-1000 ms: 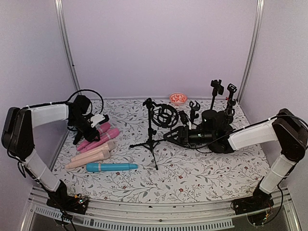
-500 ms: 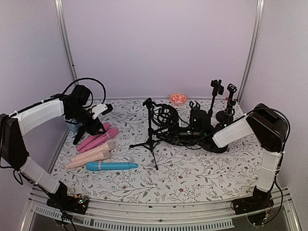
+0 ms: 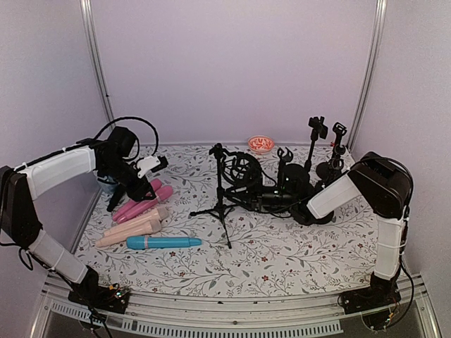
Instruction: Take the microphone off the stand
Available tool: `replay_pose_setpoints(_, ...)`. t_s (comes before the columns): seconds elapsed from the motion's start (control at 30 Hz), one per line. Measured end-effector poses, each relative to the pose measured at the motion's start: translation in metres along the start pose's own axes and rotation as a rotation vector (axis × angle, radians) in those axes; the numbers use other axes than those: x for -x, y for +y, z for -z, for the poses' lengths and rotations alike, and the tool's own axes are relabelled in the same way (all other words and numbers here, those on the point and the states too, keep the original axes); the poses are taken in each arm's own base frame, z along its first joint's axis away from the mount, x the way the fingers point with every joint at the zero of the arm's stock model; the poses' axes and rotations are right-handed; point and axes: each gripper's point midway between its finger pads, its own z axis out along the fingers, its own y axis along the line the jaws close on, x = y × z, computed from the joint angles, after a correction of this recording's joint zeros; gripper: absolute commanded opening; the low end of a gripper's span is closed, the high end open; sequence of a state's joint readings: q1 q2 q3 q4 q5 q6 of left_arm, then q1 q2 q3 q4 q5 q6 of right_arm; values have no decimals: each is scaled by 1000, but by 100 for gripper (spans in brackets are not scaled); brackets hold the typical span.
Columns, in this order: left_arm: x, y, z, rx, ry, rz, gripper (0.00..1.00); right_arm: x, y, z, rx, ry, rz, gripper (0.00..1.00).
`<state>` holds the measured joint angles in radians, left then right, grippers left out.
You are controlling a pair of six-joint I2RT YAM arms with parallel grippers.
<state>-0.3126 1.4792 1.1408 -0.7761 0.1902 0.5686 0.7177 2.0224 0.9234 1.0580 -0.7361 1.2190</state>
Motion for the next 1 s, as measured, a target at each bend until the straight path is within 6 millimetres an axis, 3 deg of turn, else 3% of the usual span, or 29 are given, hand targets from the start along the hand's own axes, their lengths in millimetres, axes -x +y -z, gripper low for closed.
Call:
replay_pose_setpoints(0.57,-5,0,-3,14,24,-2,57,4,7,-2,39,8,-31,37)
replay_pose_setpoints(0.83,-8,1,-4,26,36,12,57,3,2,-4,11,22,-28,15)
replay_pose_setpoints(1.0,-16,-3,-9,16,59,13,57,5,2,-3,-21,16,-16,9)
